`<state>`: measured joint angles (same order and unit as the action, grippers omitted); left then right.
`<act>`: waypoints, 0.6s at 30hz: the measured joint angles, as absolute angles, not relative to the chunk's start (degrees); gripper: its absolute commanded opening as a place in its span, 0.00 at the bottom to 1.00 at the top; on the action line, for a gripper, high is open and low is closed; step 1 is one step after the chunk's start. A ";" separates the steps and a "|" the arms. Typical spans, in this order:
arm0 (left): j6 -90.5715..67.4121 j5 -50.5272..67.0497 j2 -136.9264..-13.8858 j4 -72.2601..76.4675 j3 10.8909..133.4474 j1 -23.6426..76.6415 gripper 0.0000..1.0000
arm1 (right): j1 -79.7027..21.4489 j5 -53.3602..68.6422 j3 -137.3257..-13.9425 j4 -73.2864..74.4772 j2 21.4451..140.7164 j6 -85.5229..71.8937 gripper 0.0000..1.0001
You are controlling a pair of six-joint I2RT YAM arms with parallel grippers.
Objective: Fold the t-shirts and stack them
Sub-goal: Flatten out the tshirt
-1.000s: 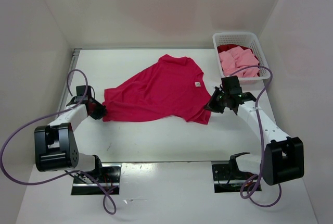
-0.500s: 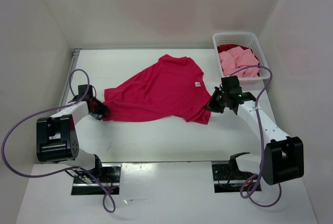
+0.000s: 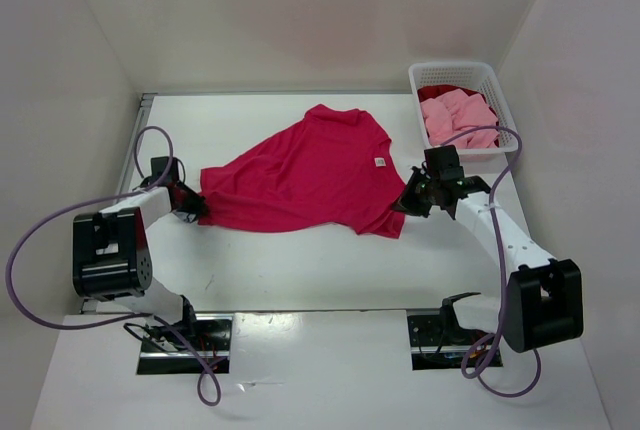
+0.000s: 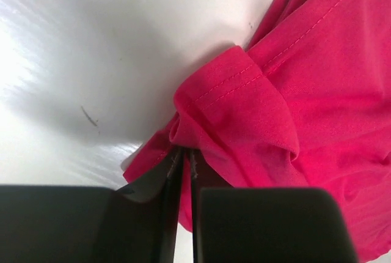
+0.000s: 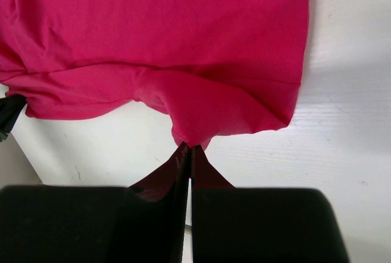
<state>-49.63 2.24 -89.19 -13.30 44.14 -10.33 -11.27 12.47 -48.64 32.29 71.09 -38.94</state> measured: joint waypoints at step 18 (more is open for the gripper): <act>-43.79 1.34 -75.13 -27.68 54.30 -8.69 0.00 | -11.27 11.29 -63.55 37.56 71.50 -37.01 0.00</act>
<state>-43.79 1.34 -75.13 -27.68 54.30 -8.69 -11.27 11.29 -63.55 37.56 71.50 -37.01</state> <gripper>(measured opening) 0.004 0.007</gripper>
